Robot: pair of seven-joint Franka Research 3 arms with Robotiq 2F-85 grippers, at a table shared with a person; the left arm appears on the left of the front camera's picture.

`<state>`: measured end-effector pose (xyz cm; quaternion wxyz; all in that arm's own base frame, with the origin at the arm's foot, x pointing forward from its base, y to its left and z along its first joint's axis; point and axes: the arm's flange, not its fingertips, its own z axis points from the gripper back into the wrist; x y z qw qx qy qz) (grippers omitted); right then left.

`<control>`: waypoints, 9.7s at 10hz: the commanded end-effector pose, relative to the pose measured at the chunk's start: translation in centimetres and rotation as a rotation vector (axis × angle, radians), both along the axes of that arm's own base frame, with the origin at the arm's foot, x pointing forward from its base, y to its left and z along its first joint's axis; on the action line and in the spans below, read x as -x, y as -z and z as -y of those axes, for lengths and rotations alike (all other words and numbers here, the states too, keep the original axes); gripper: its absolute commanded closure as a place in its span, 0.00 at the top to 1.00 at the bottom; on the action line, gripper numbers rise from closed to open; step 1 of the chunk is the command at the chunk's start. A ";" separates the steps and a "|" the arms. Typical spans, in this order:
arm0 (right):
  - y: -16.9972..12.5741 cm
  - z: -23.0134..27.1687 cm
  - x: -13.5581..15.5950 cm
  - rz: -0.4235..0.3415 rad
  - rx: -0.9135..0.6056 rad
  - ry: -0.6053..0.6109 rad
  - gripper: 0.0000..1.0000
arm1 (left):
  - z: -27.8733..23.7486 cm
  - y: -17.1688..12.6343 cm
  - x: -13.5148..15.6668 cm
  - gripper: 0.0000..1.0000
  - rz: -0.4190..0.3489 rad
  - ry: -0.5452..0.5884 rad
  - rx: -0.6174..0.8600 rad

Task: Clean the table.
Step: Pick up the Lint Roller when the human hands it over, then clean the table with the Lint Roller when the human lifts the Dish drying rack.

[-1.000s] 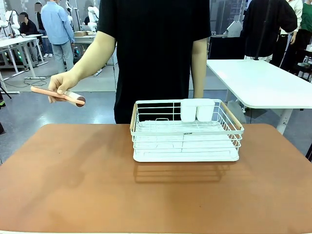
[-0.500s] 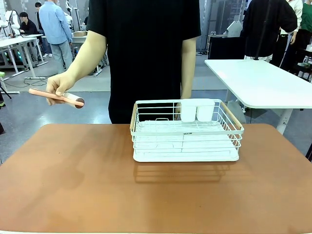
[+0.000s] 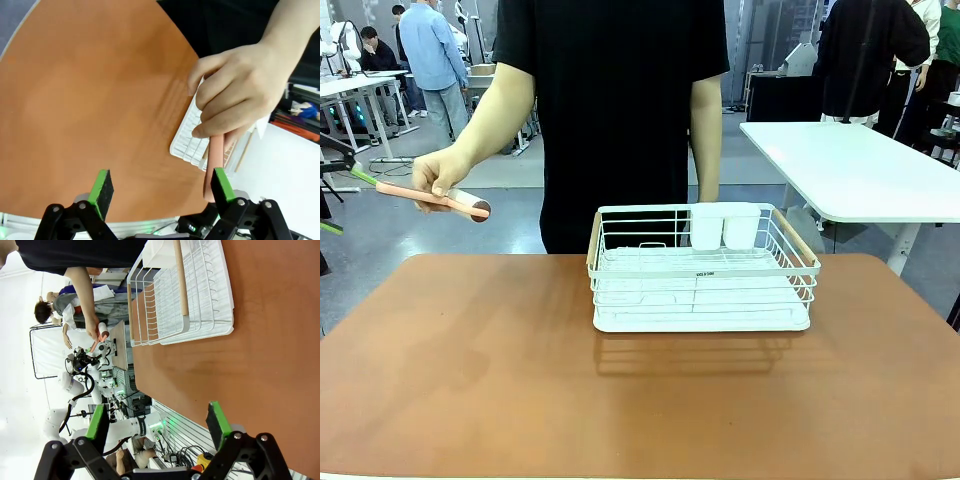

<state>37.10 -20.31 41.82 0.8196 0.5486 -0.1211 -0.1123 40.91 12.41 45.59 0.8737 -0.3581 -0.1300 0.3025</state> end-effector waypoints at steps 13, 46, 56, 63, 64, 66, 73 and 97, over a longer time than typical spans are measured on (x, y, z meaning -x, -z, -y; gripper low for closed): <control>-0.4 -0.1 0.1 0.022 -0.003 -0.002 1.00 | 5.7 -0.3 0.2 1.00 0.179 -0.102 0.119; -0.4 -0.1 0.1 0.022 -0.003 -0.002 1.00 | 5.8 0.4 -0.8 0.01 0.191 -0.093 0.129; -0.4 -0.1 0.1 0.022 -0.003 -0.002 1.00 | 5.8 0.4 -0.8 0.01 0.191 -0.093 0.129; -0.4 -0.1 0.1 0.022 -0.003 -0.002 1.00 | 7.5 -4.5 -6.4 0.21 0.144 0.316 -0.066; -0.4 -0.1 0.1 0.022 -0.003 -0.002 1.00 | 8.9 -5.3 -9.3 0.21 0.137 0.445 -0.119; -0.4 -0.1 0.1 0.022 -0.003 -0.002 1.00 | 11.3 -3.2 -14.0 0.21 0.125 0.641 -0.166; -0.4 -0.1 0.1 0.022 -0.003 -0.002 1.00 | 14.4 1.4 -17.1 0.21 0.086 0.672 -0.119; -0.4 -0.1 0.1 0.022 -0.003 -0.002 1.00 | 40.9 15.8 -23.0 0.21 -0.001 0.672 -0.031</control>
